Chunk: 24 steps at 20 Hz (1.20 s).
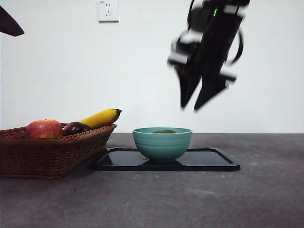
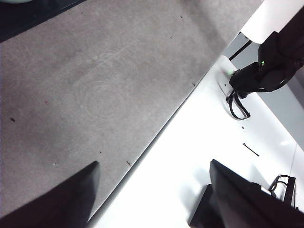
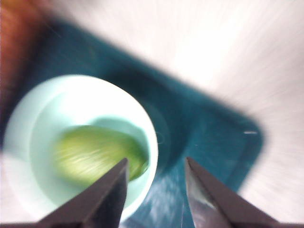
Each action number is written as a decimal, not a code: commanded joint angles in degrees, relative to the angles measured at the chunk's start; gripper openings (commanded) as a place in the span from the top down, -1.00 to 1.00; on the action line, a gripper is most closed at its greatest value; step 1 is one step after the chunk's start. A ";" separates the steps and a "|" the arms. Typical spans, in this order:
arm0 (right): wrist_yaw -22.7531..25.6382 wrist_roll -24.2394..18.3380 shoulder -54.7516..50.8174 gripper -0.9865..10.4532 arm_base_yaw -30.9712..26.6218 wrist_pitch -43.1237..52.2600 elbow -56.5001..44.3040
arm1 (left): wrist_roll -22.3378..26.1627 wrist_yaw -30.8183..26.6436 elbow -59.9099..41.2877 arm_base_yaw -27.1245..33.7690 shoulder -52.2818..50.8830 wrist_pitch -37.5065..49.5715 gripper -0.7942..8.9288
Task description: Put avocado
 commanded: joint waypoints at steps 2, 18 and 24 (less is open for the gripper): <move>-0.74 0.48 -8.44 0.49 0.61 -5.62 1.53 | 0.50 0.31 0.48 -0.24 0.26 0.42 0.07; -6.23 3.21 -62.36 0.49 12.50 -3.98 -38.51 | 0.48 0.31 0.48 -0.24 0.26 1.33 0.07; -7.54 4.04 -68.28 0.49 13.86 -4.02 -43.91 | 0.46 0.31 0.48 -0.24 0.26 1.29 0.07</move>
